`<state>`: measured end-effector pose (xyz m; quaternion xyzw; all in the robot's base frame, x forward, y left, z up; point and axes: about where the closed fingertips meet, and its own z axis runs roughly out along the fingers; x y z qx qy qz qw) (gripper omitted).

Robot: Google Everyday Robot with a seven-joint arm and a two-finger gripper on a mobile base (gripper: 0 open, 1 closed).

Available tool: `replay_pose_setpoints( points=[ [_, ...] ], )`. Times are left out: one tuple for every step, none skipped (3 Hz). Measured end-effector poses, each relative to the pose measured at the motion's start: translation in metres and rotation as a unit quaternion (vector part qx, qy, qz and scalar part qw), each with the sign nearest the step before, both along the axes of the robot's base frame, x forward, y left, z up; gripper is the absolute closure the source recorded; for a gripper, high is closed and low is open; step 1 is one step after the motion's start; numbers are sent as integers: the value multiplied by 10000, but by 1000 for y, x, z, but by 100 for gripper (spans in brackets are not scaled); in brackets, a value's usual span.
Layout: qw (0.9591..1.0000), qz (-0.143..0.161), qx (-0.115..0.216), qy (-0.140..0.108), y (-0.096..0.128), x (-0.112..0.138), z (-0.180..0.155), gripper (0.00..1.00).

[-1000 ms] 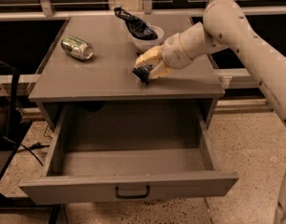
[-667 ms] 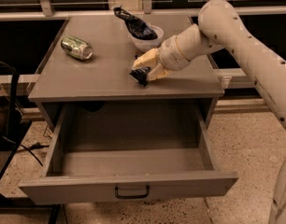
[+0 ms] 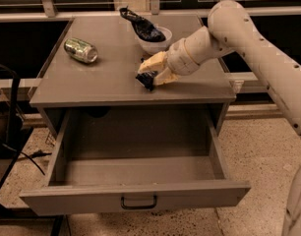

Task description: Pick rxbar blueberry from top drawer and place on counter

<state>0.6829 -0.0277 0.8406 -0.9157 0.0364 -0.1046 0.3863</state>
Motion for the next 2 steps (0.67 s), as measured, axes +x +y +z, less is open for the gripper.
replay_pose_setpoints(
  points=[
    [10000, 0, 0, 0, 0, 0, 0, 36],
    [9996, 11, -275, 3, -4, 5, 14, 13]
  ],
)
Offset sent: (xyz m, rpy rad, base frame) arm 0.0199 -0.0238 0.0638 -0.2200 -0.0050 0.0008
